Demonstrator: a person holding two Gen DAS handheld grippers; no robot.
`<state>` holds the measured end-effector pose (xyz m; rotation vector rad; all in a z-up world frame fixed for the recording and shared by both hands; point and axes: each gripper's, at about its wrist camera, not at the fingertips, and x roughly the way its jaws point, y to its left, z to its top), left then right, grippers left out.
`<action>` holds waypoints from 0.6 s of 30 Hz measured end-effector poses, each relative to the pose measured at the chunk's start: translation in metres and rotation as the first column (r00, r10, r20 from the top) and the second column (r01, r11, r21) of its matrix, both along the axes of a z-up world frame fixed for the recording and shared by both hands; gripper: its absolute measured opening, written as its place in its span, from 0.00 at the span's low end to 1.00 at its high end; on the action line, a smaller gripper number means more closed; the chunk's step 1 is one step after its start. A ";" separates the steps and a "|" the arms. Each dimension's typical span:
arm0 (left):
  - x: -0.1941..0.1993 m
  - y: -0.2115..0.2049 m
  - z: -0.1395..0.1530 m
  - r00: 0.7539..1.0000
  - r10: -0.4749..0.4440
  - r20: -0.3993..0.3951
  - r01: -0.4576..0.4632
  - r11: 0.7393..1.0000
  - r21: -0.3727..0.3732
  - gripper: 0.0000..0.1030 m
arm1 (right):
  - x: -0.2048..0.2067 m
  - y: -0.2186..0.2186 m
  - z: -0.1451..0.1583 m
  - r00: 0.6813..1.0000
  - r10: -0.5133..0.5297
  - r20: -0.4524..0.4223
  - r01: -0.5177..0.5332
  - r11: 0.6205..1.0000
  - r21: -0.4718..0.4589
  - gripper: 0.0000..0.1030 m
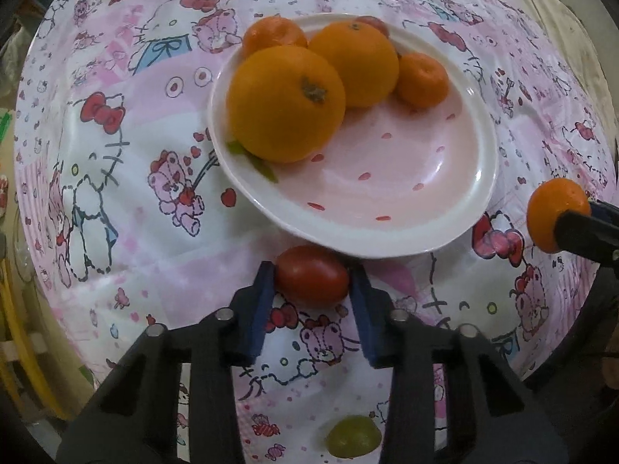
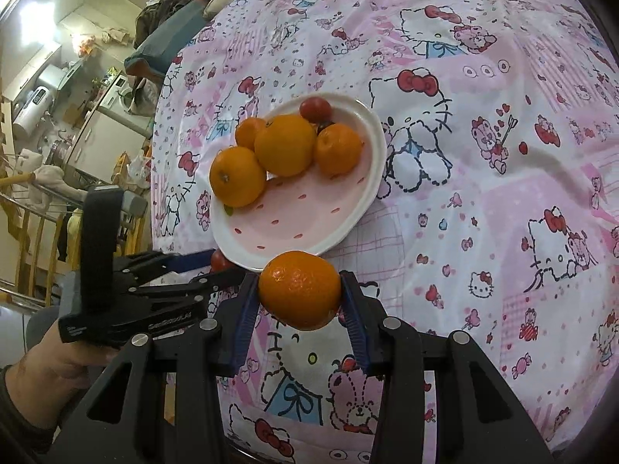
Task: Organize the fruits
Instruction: 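Carry both fruits over the plate and open both grippers to release them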
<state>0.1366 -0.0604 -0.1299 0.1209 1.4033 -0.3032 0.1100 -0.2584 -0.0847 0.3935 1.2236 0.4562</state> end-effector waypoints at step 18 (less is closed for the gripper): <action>-0.026 0.028 0.039 0.994 0.064 0.089 -0.067 0.997 0.038 0.32 | 0.007 0.022 0.018 0.998 0.026 0.052 -0.026 1.000 0.008 0.43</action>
